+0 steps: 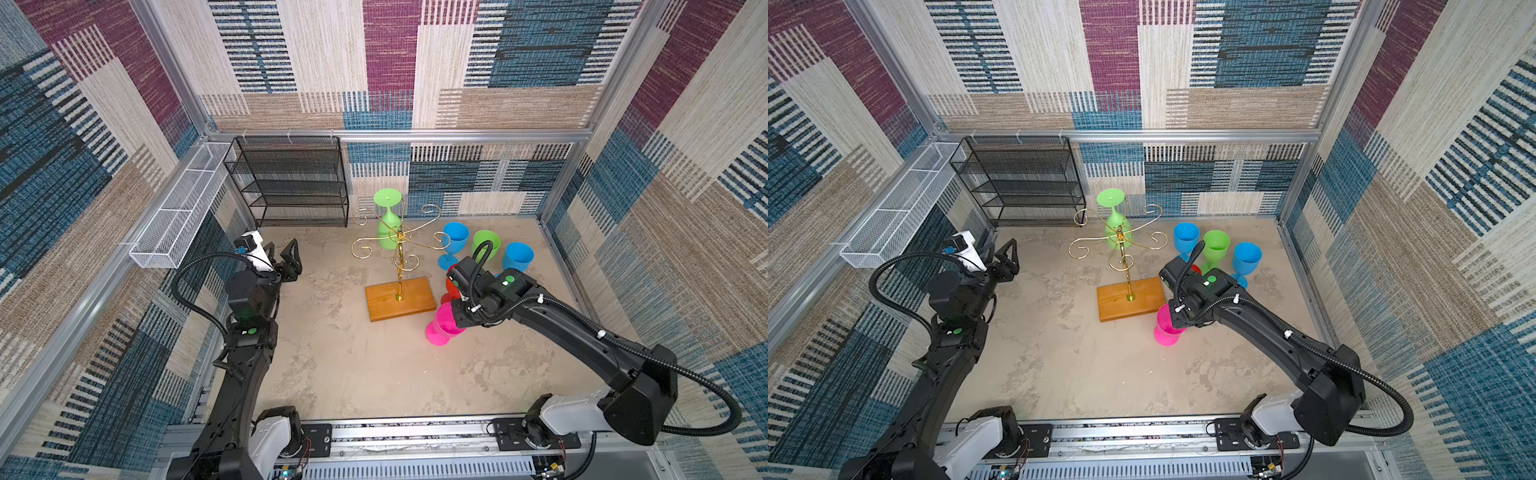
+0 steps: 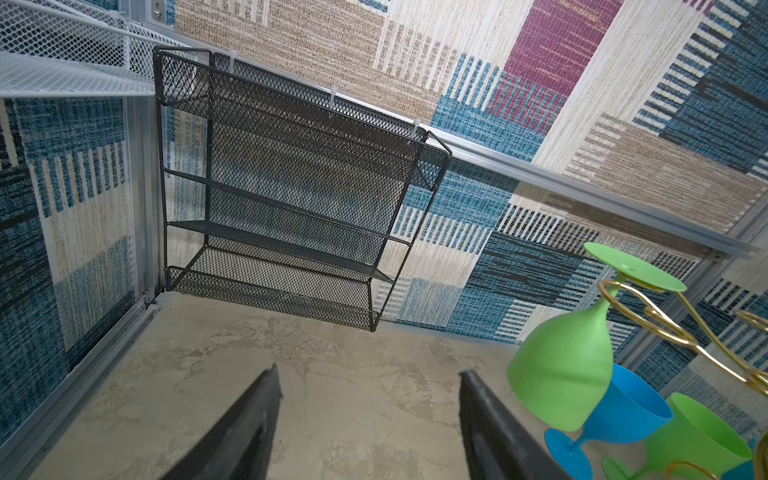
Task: Take the wine glass off the wine glass rack
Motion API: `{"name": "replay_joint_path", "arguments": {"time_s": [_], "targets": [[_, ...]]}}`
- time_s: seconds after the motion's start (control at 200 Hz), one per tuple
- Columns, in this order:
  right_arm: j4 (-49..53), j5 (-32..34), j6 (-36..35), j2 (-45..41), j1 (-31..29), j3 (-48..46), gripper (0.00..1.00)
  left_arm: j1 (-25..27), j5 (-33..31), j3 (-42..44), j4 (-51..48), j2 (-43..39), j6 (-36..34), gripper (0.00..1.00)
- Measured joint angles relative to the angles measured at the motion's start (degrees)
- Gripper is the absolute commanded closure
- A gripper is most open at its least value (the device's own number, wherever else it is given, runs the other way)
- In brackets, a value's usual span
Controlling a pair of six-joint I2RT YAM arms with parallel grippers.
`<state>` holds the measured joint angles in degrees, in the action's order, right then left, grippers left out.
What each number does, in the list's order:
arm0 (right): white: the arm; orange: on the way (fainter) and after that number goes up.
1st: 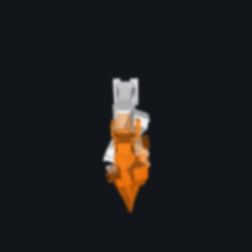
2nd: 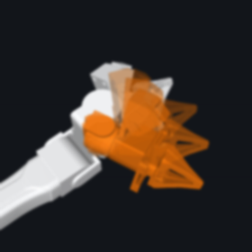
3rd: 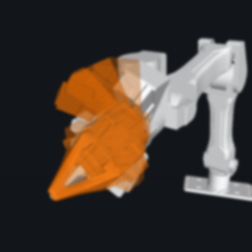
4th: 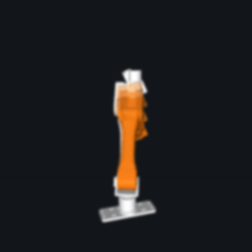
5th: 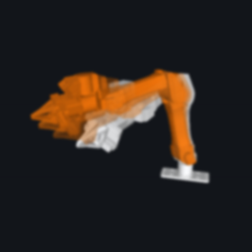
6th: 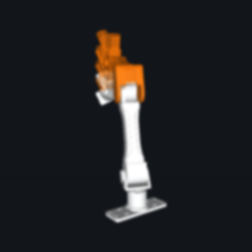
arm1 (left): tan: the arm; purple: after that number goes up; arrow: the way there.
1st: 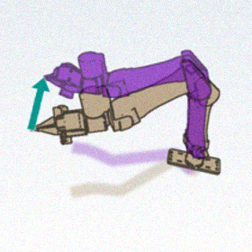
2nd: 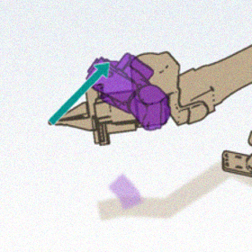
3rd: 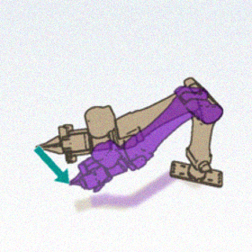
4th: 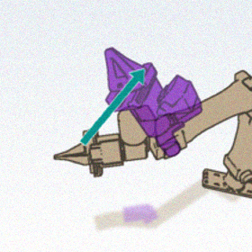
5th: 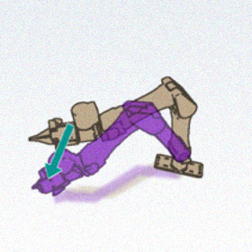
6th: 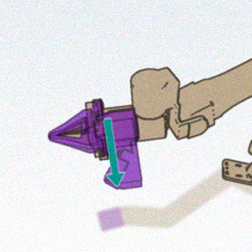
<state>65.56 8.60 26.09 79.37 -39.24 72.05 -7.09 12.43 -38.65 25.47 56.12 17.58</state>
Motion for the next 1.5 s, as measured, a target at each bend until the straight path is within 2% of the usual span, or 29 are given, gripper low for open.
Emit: {"name": "replay_joint_path", "arguments": {"time_s": [0.07, 0.165, 0.29, 0.631, 0.801, 0.962, 1.162, 1.327, 1.498], "targets": [[-0.2, -0.1, -0.2, 0.1, 0.0, 0.0, 0.79, 0.0, 0.0, 0.0, 0.0, 0.0, 0.0, 0.30], [-0.2, -0.1, -0.4, 0.1, 0.1, 0.3, 0.66, 0.0, 0.0, 0.0, 0.0, 0.0, 0.0, 0.30], [-0.2, -0.1, -0.4, -1.8, 0.1, 2.2, 0.54, 0.0, 0.0, 0.0, 0.0, 0.0, 0.0, 0.30], [-7.3, -2.6, -0.4, -20.0, 0.9, 4.6, 0.23, 0.0, 0.0, -0.2, -0.1, 0.0, 0.2, 0.30], [-15.0, -4.2, -0.7, -24.0, 2.9, 4.2, 0.14, 0.0, 1.8, -2.3, -1.1, 0.3, 0.7, 0.30], [-21.5, -9.6, -1.7, -24.0, 8.5, 3.2, 0.10, 0.0, 6.1, -10.4, -4.8, 3.6, 2.8, 0.31], [-28.0, -19.7, -2.7, -22.4, 16.2, -0.1, 0.00, 0.0, 15.0, -26.1, -11.4, 12.7, 8.9, 0.36], [-30.9, -25.7, -3.5, -21.0, 19.6, -0.9, 0.01, 0.7, 25.3, -37.7, -15.0, 23.4, 15.5, 0.41], [-31.9, -28.7, -4.2, -20.0, 20.6, -0.9, 0.01, 4.8, 30.0, -48.1, -21.5, 32.5, 17.3, 0.42]]}}
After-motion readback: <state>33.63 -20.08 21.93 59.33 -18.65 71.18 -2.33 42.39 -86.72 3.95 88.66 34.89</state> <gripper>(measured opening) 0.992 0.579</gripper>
